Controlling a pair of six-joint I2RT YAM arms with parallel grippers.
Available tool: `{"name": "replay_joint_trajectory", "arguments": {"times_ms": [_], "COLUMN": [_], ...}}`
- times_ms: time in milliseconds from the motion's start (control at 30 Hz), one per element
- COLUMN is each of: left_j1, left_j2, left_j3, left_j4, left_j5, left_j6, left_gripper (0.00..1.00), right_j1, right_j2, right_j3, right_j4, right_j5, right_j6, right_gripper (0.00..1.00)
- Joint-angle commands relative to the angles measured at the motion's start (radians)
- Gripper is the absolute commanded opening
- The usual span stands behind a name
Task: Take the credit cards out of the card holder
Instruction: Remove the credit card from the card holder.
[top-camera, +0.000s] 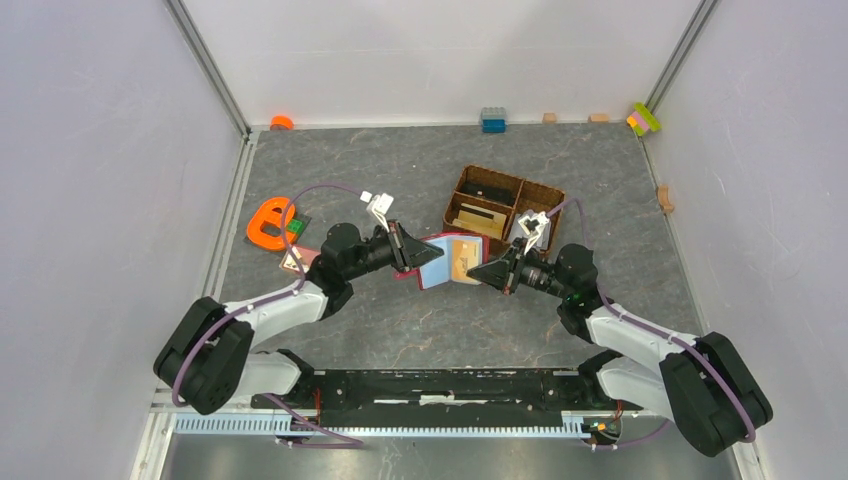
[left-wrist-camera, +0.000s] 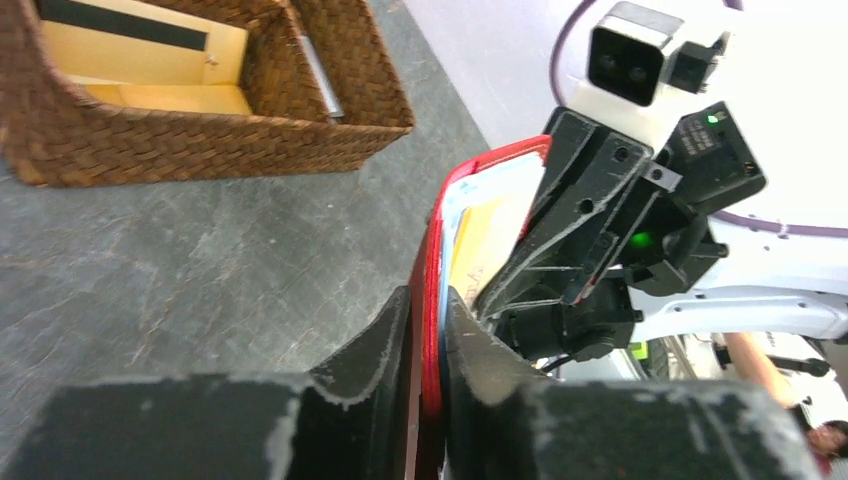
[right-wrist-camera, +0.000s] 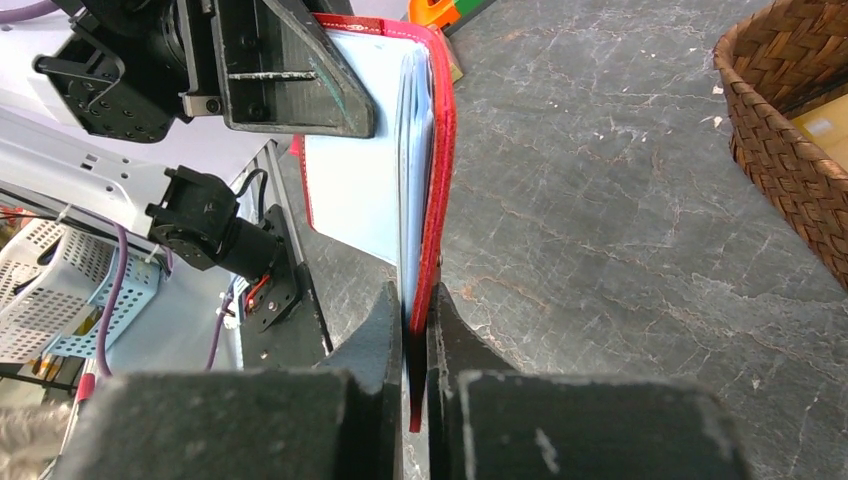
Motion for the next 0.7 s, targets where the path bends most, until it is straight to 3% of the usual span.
{"name": "replay_joint_trajectory", "arguments": {"times_ms": [0,133,267,500,667], "left_j1": [0.007,0.009,0.009,0.007,-0.012], "left_j2": [-0.083,-0.167,-0.258,-0.497,-0.600], "left_j3": [0.017,0.035,0.026,-0.045,-0.171], "left_j4": [-0.170,-0.375,-0.475,-0.516,-0.242], "left_j5": [-0.164,-0.364,-0.518,-0.658,-0.481], "left_j6": [0.051,0.083,0.086,0.090,0.128], "left_gripper": [0.28,0.65,0.82,0.89,0.82], "right_j1": [-0.003,-0.003,-0.005,-0.015,-0.026], "right_j2": [-0.021,-0.028,-0.031,-0.031,-0.036], "right_j3": [-0.001,0.002,0.005,0.021,0.019], "right_j4": [0.023,-0.006,-0.037,-0.119,-0.149], "right_j5": [0.004,0.024,0.048,0.103,0.130], "right_j6": [-0.019,-0.032,-0.044,-0.071,-0.078], "right_gripper": [0.00,0.00,0.00,0.00,0.00]}}
